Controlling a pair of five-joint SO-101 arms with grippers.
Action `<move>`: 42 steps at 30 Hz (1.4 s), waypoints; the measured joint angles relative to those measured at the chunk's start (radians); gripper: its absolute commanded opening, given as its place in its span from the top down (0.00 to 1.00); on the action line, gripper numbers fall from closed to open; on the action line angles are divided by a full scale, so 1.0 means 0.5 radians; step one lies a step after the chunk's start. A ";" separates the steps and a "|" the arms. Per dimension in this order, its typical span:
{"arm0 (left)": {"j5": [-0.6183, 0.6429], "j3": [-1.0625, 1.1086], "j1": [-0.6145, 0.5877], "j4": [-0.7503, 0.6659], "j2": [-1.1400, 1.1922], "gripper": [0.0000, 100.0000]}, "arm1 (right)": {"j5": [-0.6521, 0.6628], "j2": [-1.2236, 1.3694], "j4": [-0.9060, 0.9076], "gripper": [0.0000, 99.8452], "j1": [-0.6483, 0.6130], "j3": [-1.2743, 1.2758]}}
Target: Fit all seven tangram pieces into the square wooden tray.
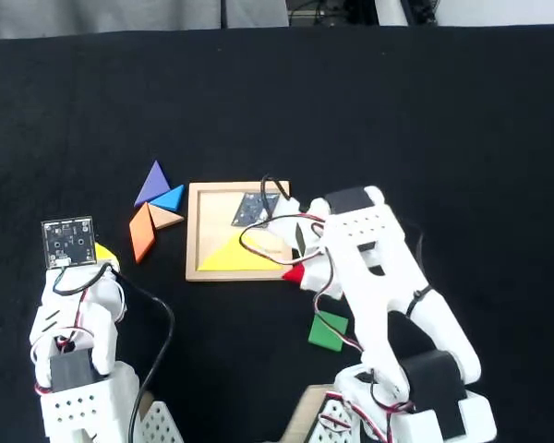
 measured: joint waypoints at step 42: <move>0.000 0.000 0.000 0.000 0.000 0.97 | 0.273 0.835 -0.157 0.60 0.074 -0.338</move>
